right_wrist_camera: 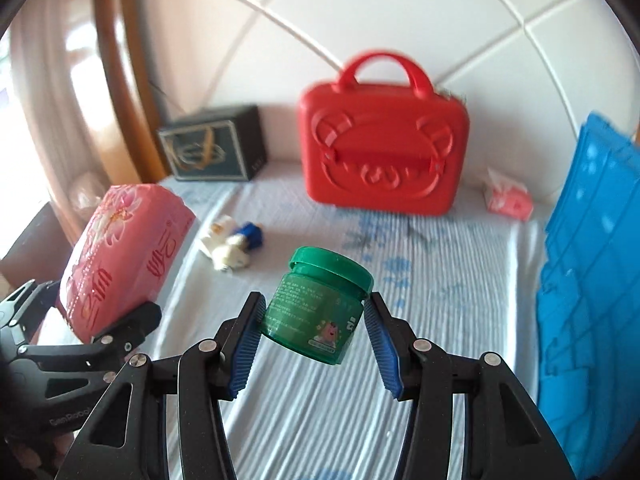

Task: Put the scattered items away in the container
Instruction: 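Lift the tissue pack and green jar and carry both toward the blue crate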

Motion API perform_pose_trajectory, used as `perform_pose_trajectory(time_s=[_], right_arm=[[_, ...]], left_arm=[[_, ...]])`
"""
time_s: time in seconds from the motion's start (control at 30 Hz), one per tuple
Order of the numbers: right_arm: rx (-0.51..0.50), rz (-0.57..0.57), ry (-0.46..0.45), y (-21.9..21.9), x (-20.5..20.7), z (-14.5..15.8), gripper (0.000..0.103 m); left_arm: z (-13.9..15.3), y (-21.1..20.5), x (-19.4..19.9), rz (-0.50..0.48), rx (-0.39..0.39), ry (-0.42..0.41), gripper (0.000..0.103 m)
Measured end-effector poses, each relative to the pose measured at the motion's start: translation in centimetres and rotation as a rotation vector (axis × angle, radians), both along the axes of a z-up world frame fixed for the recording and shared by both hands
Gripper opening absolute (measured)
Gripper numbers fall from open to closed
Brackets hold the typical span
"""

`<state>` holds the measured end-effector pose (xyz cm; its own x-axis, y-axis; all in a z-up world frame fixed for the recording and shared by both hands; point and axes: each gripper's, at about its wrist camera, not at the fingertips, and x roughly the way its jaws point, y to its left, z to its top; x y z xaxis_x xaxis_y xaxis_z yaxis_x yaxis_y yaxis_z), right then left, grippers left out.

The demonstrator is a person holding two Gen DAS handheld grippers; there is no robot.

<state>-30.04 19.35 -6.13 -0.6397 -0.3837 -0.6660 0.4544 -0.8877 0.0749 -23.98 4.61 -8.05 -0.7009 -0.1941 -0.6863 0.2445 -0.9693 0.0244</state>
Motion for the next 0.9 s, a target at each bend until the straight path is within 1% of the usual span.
perform_pose_trajectory(time_s=[0.13,0.23,0.37,0.53,0.73,0.9], right_arm=[[-0.006,0.024,0.047,-0.1,3.2,2.2,0.051],[-0.012,0.023,0.080,0.4,6.1,3.8,0.051],[0.000,-0.018,0.136,1.0,9.8,5.6,0.051],[0.018,-0.071,0.169,1.2,13.6,7.0,0.051],[0.044,-0.124,0.196,2.1,17.4,8.8,0.051],[0.065,-0.179,0.233,4.5,19.9,10.8,0.051]], left_arm=[[1.8,0.5,3.7,0.017,0.000,0.037,0.091],[2.8,0.7,5.8,0.002,0.006,0.066,0.091],[4.4,0.8,8.6,-0.046,0.018,0.109,0.091],[5.6,0.6,12.3,-0.098,0.031,0.141,0.091],[6.4,1.7,14.6,-0.168,0.059,0.157,0.091],[7.7,4.4,15.8,-0.241,0.071,0.187,0.091]])
